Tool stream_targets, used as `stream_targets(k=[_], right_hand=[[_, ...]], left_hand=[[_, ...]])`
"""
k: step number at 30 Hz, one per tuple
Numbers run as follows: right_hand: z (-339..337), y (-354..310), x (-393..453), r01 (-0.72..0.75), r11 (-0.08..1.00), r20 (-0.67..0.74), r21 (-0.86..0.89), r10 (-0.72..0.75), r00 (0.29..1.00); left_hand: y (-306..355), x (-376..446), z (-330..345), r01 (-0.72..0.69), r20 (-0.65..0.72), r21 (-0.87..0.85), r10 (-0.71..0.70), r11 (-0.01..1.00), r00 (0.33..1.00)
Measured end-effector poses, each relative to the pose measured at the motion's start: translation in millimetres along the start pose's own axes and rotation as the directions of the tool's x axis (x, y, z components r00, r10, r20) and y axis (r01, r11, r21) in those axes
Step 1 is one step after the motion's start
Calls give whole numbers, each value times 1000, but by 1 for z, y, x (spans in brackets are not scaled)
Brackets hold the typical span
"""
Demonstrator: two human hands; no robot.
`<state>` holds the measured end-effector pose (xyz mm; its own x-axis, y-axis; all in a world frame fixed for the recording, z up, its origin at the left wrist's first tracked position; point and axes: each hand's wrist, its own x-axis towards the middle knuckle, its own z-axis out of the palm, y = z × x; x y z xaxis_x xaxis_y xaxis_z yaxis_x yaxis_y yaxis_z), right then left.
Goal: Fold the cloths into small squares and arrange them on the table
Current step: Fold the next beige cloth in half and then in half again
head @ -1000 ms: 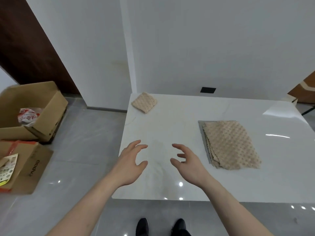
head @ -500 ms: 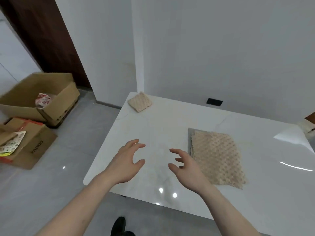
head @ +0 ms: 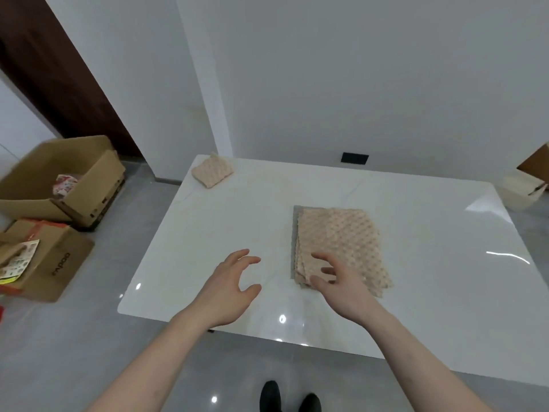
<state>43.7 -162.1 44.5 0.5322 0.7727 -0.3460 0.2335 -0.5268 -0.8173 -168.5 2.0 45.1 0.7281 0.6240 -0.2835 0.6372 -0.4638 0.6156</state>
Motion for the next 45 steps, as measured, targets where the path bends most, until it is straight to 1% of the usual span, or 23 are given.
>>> stream_targets(k=[5,11,17,22,27,32,34,36,38,40,42,43,45], right_hand=[[-18,8,-16,-11,998,-35,-69,8,999],[-45,26,-40,-28,996,-75,-83,22,997],[-73,60,-33,-25,994,-72,-105,17,997],[-98,90,-11,6,991,-8,-137,-7,1000],[-116,117,19,48,984,16,-170,-46,999],[-117,147,54,50,971,-10,-232,-54,998],[-112,166,71,36,971,-26,-235,-43,999],[-102,190,91,33,970,-44,-239,-45,998],[-90,218,113,43,964,-64,-263,-62,996],[-74,250,129,60,952,-76,-301,-86,993],[-52,280,139,94,935,-137,-343,-149,979],[-42,291,140,114,925,-191,-363,-193,962],[-28,303,141,151,884,-277,-443,-295,914]], left_hand=[[6,17,20,-49,36,-9,50,999,998],[28,10,45,-94,50,-65,97,993,994],[45,19,71,-59,53,-37,61,998,997],[64,29,99,14,25,-4,-14,1000,1000],[77,44,123,25,30,61,-27,998,999],[78,90,143,-3,57,140,-5,990,998],[71,116,158,-33,108,191,13,981,994],[58,142,180,-92,158,256,53,962,986],[40,167,206,-166,180,310,113,936,977],[18,184,234,-231,142,345,192,910,971],[-2,191,262,-247,4,303,258,921,966],[-11,192,275,-252,-78,259,280,932,957],[-23,192,293,-283,-198,261,339,923,920]])
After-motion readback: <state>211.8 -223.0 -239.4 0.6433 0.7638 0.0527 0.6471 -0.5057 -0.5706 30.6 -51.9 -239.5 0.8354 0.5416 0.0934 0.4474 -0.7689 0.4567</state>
